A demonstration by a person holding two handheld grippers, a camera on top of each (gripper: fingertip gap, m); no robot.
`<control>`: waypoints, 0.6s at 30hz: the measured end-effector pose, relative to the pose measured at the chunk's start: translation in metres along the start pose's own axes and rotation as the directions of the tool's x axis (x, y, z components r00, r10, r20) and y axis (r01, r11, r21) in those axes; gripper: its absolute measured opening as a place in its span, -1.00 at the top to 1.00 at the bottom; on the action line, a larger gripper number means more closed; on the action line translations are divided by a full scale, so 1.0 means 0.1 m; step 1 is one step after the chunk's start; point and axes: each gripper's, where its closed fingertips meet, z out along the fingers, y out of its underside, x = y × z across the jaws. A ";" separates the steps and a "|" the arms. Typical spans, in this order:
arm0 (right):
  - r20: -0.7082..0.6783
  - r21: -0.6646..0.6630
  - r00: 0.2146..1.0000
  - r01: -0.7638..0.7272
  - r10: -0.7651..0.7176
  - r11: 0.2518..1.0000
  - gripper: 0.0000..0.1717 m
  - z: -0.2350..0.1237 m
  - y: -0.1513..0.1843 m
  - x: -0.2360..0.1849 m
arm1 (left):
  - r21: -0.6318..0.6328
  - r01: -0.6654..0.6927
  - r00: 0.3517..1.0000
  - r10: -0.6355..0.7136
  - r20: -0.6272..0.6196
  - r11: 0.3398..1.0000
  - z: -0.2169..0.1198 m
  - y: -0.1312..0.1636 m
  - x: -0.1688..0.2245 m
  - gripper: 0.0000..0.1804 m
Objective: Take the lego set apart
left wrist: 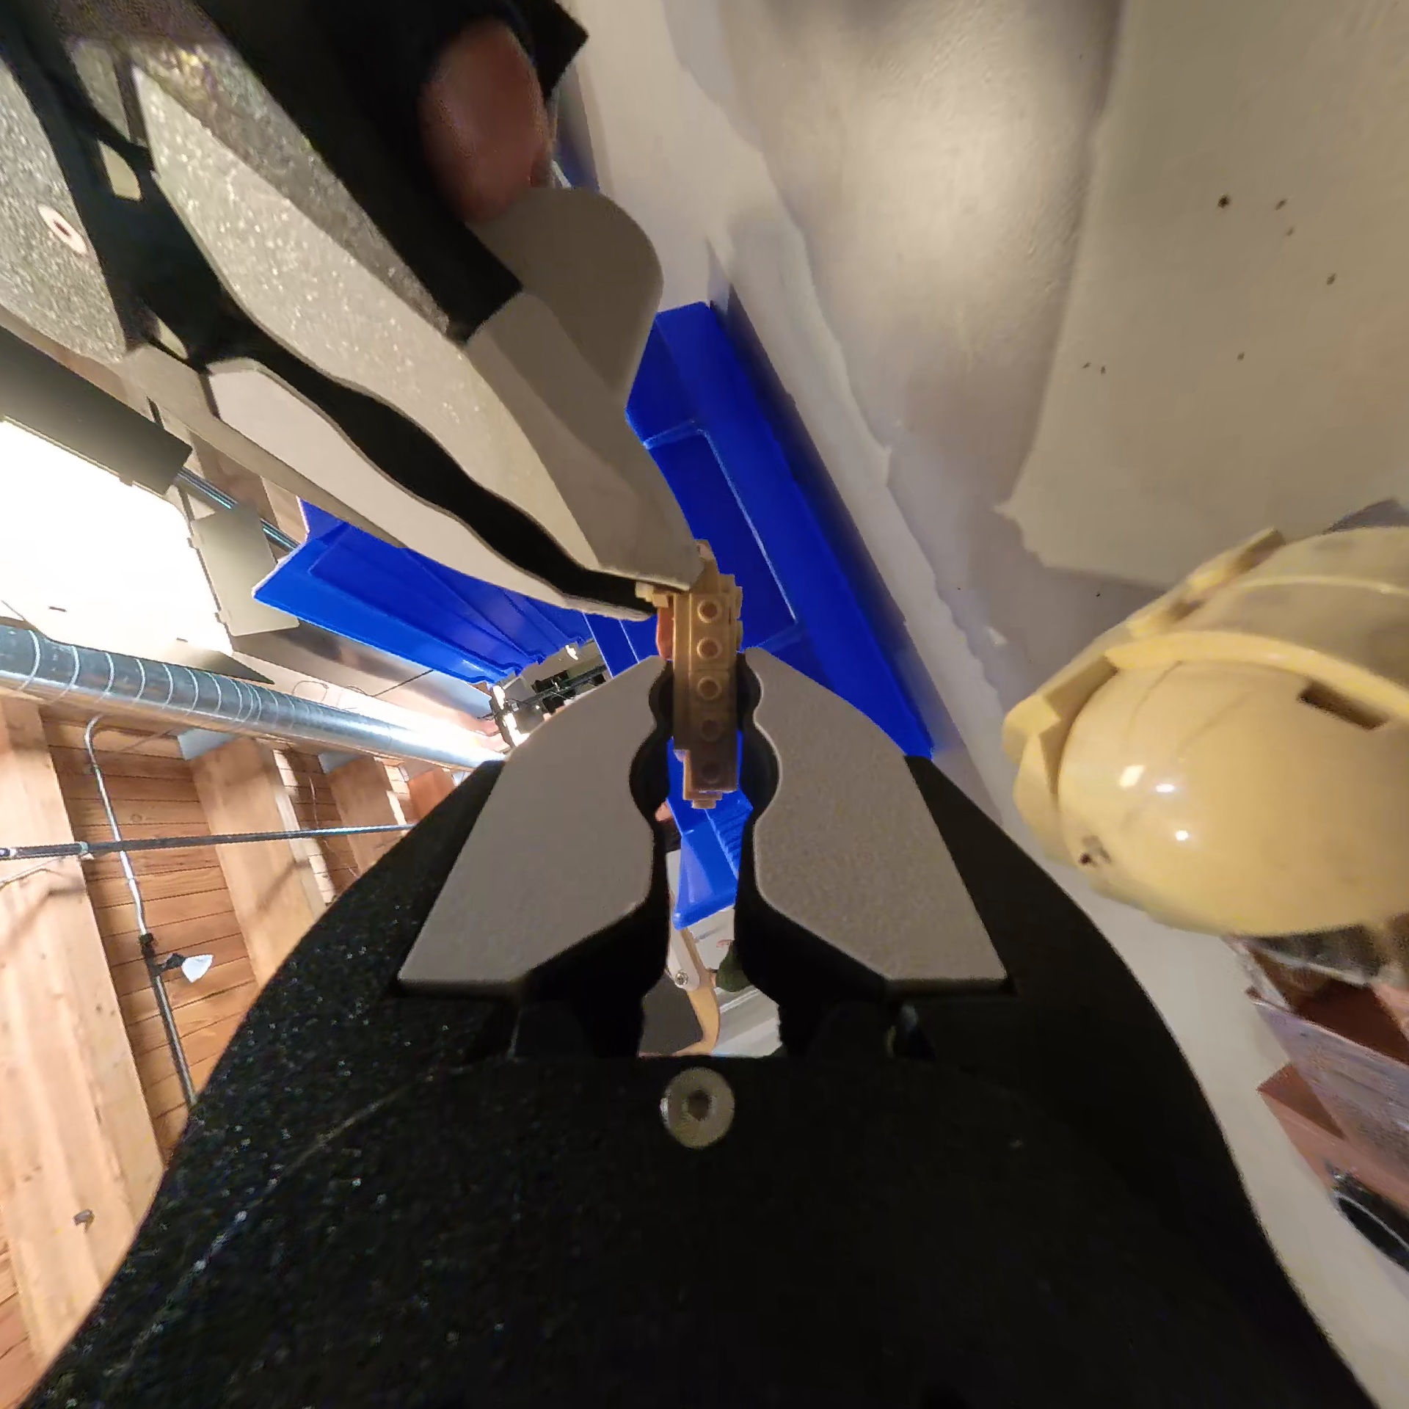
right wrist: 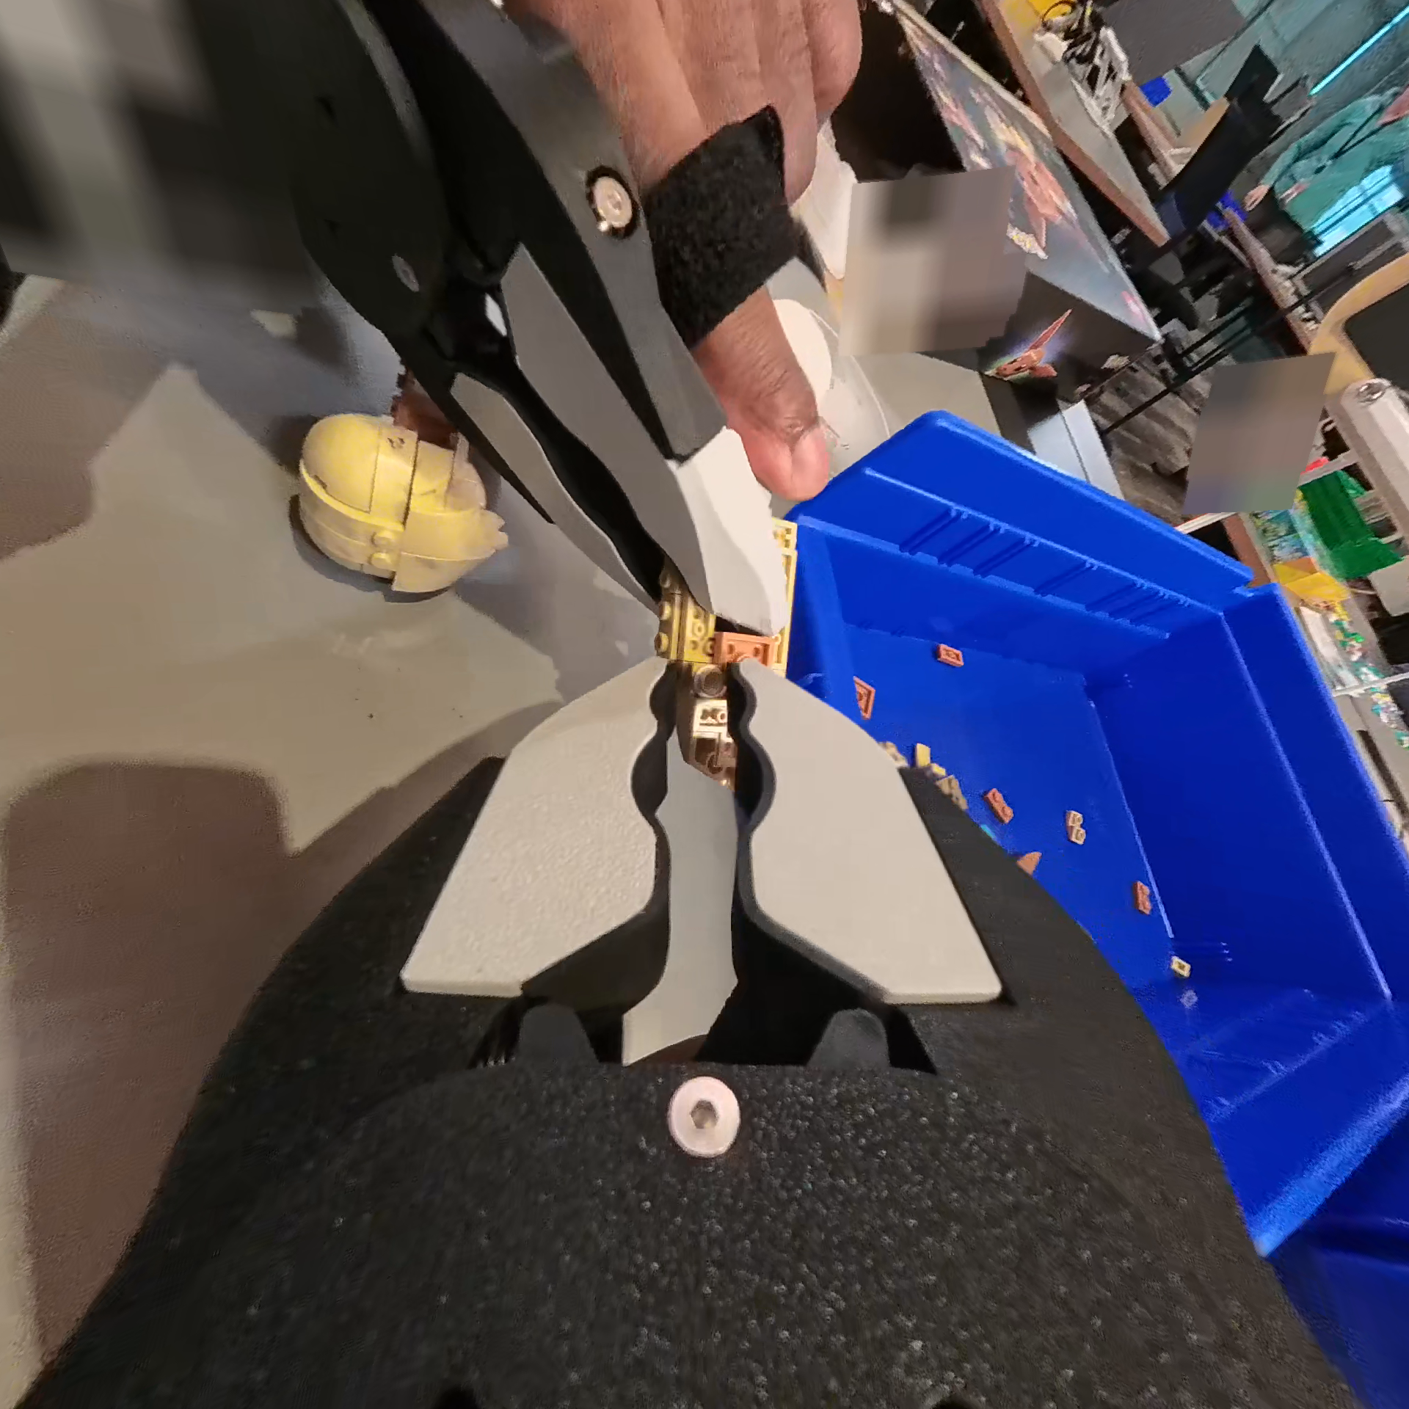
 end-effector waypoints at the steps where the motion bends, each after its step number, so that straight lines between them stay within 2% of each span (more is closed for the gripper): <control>1: 0.011 -0.004 1.000 -0.011 0.011 1.000 0.86 0.00 0.01 -0.01 | 0.002 -0.010 1.000 0.010 0.001 1.000 0.00 -0.01 0.00 0.85; 7: 0.087 -0.018 0.994 -0.071 0.072 0.997 0.89 -0.01 0.04 -0.07 | 0.034 -0.056 0.998 0.056 -0.001 0.998 0.00 -0.06 0.04 0.85; 14: 0.248 0.013 0.942 -0.237 0.227 0.971 0.90 -0.07 0.02 -0.15 | 0.100 -0.040 0.999 0.041 -0.009 0.994 -0.04 -0.14 0.06 0.85; 18: 0.222 0.040 0.935 -0.292 0.276 0.956 0.91 -0.16 0.01 0.03 | 0.093 -0.050 0.997 0.055 -0.060 0.994 -0.03 -0.06 0.21 0.85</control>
